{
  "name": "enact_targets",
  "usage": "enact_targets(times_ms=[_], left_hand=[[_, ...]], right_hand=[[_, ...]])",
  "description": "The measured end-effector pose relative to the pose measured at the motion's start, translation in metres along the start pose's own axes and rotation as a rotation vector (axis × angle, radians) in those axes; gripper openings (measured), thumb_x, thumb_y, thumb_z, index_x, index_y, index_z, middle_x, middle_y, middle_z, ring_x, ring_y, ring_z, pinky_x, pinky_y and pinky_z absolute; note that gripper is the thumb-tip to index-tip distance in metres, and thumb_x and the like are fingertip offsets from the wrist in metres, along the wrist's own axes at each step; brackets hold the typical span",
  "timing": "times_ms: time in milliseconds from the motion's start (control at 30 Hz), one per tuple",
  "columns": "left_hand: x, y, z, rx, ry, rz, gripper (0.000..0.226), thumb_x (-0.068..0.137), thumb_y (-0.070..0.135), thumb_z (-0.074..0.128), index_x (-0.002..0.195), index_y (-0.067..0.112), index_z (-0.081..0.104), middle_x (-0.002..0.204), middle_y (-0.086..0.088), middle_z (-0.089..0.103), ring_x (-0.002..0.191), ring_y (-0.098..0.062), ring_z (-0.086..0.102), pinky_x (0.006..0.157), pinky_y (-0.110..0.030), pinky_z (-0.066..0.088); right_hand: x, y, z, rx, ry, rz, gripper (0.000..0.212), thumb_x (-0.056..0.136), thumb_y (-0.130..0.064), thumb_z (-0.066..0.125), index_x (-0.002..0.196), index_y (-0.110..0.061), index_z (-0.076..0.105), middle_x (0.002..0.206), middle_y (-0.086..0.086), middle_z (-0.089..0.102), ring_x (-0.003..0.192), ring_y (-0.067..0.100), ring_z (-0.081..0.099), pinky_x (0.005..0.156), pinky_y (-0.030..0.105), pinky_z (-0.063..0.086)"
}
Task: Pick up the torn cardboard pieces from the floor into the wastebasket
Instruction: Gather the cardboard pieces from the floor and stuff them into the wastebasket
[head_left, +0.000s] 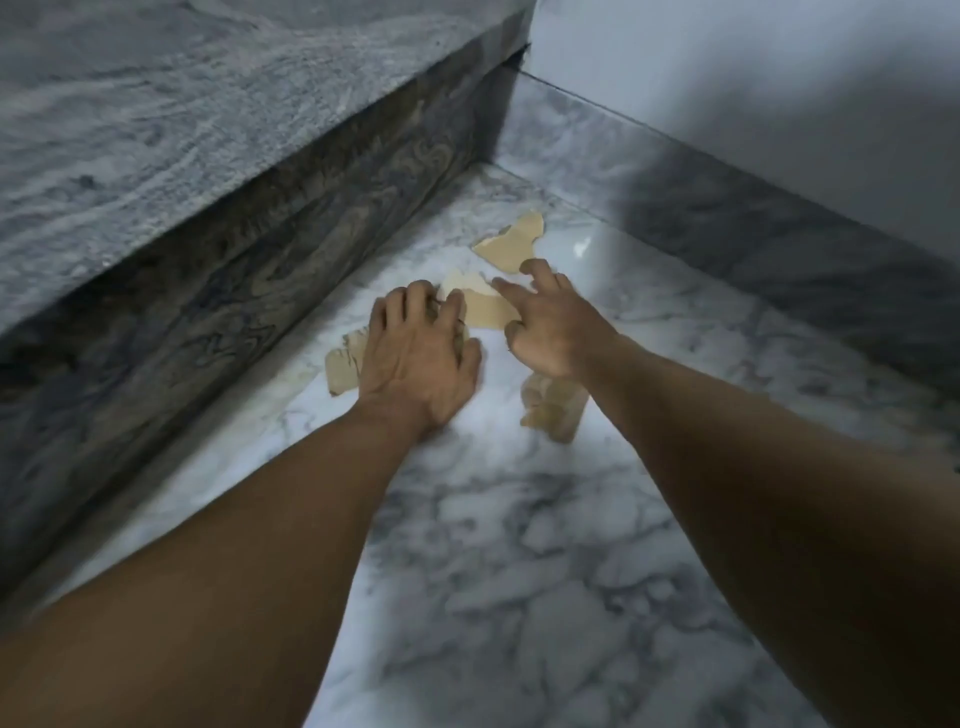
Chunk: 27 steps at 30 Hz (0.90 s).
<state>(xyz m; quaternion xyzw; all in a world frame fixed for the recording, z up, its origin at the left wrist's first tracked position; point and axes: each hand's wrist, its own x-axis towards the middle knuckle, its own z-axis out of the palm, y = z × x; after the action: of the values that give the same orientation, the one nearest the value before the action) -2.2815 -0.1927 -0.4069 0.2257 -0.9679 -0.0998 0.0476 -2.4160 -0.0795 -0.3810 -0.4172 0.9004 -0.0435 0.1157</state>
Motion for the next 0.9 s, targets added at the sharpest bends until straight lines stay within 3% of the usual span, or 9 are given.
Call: enact_targets(times_ms=[133,200,267,333,433,533,633,733,900], left_hand=[[-0.024,0.006,0.005,-0.051,-0.077,0.044,0.064,0.103,0.044,0.022,0.16,0.017,0.012,0.17,0.0,-0.008,0.156,-0.021,-0.006,0.126,-0.046,0.0],[-0.028,0.008,0.002,-0.045,-0.085,0.035,0.065,0.103,0.043,0.021,0.16,0.014,0.008,0.17,-0.001,0.007,0.156,-0.02,-0.001,0.126,-0.045,-0.001],[-0.027,0.009,0.002,-0.036,-0.029,0.03,0.061,0.102,0.041,0.026,0.156,0.014,0.019,0.163,-0.004,0.027,0.154,-0.024,0.014,0.125,-0.047,0.007],[-0.024,0.007,0.002,0.001,0.053,0.028,0.058,0.1,0.04,0.031,0.153,0.019,0.028,0.154,-0.006,0.038,0.143,-0.028,0.03,0.121,-0.048,0.018],[-0.025,0.008,0.005,0.018,0.054,-0.004,0.058,0.098,0.044,0.03,0.153,0.024,0.035,0.153,-0.009,0.035,0.141,-0.029,0.03,0.119,-0.048,0.021],[-0.02,0.008,0.008,-0.005,-0.014,-0.004,0.062,0.101,0.047,0.022,0.157,0.023,0.026,0.169,-0.003,0.012,0.155,-0.025,0.008,0.124,-0.049,0.008],[-0.021,0.004,0.01,-0.015,-0.03,0.005,0.063,0.103,0.049,0.019,0.158,0.019,0.026,0.169,0.003,0.013,0.156,-0.02,0.005,0.125,-0.048,0.003],[-0.029,0.005,0.013,-0.054,0.003,0.004,0.062,0.103,0.053,0.021,0.152,0.018,0.037,0.165,0.003,0.028,0.154,-0.019,0.015,0.125,-0.046,0.007],[-0.066,0.016,0.013,-0.054,0.14,0.012,0.046,0.1,0.055,0.036,0.12,0.019,0.056,0.133,0.0,0.056,0.125,-0.025,0.047,0.107,-0.042,0.034]], right_hand=[[-0.039,0.006,0.015,0.035,0.067,-0.005,0.066,0.087,-0.035,0.034,0.152,-0.018,0.036,0.152,0.005,0.041,0.135,0.035,0.037,0.112,0.046,0.033],[-0.05,0.009,0.026,0.044,0.122,0.007,0.078,0.082,-0.043,0.022,0.154,-0.014,0.034,0.15,0.008,0.041,0.132,0.035,0.039,0.112,0.047,0.032],[-0.045,0.008,0.028,-0.039,0.159,0.033,0.084,0.081,-0.049,0.018,0.156,-0.015,0.031,0.154,0.011,0.036,0.131,0.037,0.04,0.108,0.05,0.034],[-0.032,0.004,0.021,-0.094,0.139,0.07,0.083,0.083,-0.05,0.024,0.16,-0.022,0.02,0.166,0.01,0.017,0.136,0.037,0.034,0.106,0.053,0.032],[-0.007,0.008,0.023,-0.136,0.096,0.048,0.077,0.092,-0.046,0.029,0.162,-0.03,0.003,0.171,0.002,-0.007,0.15,0.033,0.015,0.114,0.062,0.019],[0.009,0.015,0.019,-0.113,0.024,0.033,0.072,0.101,-0.043,0.032,0.161,-0.036,-0.007,0.171,-0.007,0.0,0.155,0.03,-0.002,0.118,0.069,-0.001],[0.001,0.005,0.02,-0.122,0.063,0.07,0.079,0.091,-0.049,0.026,0.163,-0.024,0.004,0.16,0.003,0.027,0.143,0.034,0.025,0.117,0.065,0.013],[-0.025,0.002,0.03,-0.158,0.147,0.1,0.086,0.081,-0.052,0.018,0.154,-0.012,0.038,0.142,0.014,0.046,0.125,0.037,0.043,0.107,0.054,0.029],[-0.073,0.004,0.039,0.023,0.153,0.093,0.054,0.096,-0.041,0.04,0.142,-0.013,0.04,0.161,0.005,0.03,0.154,0.025,0.012,0.121,0.061,-0.001]])
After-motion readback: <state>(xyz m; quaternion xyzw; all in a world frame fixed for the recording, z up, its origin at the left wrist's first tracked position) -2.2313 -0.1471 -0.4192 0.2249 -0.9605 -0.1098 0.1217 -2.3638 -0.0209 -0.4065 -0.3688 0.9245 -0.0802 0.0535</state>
